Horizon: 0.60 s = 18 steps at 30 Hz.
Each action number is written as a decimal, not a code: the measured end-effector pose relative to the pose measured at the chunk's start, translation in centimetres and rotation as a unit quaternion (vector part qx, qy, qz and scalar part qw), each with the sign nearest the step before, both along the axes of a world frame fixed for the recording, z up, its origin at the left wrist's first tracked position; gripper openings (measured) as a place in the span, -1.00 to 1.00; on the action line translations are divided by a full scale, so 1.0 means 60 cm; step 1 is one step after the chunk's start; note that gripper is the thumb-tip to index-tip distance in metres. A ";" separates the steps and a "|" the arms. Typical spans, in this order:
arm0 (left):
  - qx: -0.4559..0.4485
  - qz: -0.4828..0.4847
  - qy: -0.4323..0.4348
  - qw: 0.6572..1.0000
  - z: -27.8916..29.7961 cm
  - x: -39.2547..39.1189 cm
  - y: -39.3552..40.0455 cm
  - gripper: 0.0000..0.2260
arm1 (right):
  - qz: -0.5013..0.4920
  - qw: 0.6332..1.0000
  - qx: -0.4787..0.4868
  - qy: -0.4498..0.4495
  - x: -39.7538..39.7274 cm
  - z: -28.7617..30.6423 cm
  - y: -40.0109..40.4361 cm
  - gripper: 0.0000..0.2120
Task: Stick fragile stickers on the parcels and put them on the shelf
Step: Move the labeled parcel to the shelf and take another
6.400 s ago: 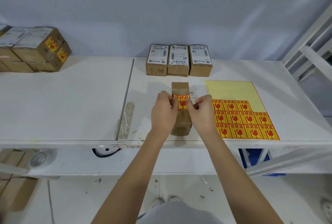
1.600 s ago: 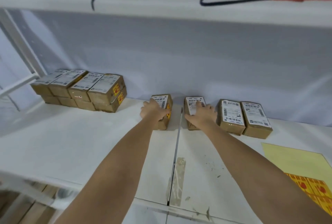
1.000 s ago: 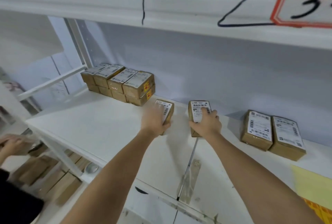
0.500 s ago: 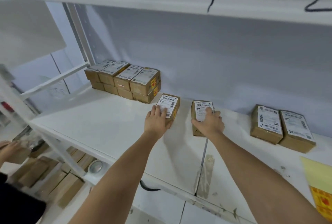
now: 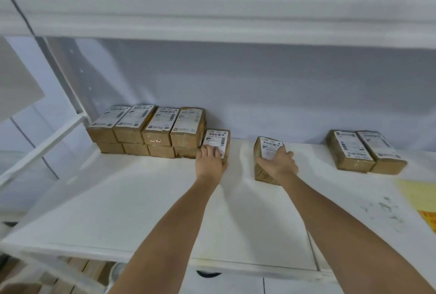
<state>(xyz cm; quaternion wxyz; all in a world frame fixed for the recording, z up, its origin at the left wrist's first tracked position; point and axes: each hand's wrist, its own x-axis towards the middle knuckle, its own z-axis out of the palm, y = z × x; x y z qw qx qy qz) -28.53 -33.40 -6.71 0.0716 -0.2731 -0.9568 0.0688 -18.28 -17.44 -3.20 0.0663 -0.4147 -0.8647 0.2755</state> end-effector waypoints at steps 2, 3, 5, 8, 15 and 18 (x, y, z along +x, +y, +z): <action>-0.006 -0.008 0.001 1.000 0.004 -0.011 0.001 -0.47 | -0.012 1.000 0.002 -0.002 0.000 0.000 -0.006 -0.31; -0.012 -0.014 -0.001 1.000 0.006 -0.014 0.003 -0.46 | -0.015 1.000 0.008 -0.010 0.002 0.000 -0.007 -0.30; -0.022 -0.021 -0.002 1.000 0.008 -0.020 0.008 -0.43 | -0.022 0.999 0.017 -0.024 0.007 -0.001 -0.005 -0.30; -0.030 -0.018 0.003 0.999 0.012 -0.033 0.015 -0.42 | -0.026 0.999 0.020 -0.034 0.012 -0.002 0.004 -0.30; -0.035 -0.017 -0.006 0.999 0.013 -0.053 0.030 -0.41 | -0.029 0.998 0.020 -0.043 0.011 0.002 0.026 -0.29; -0.028 -0.021 -0.005 0.999 0.012 -0.059 0.034 -0.42 | -0.026 0.999 0.019 -0.038 0.007 0.003 0.028 -0.32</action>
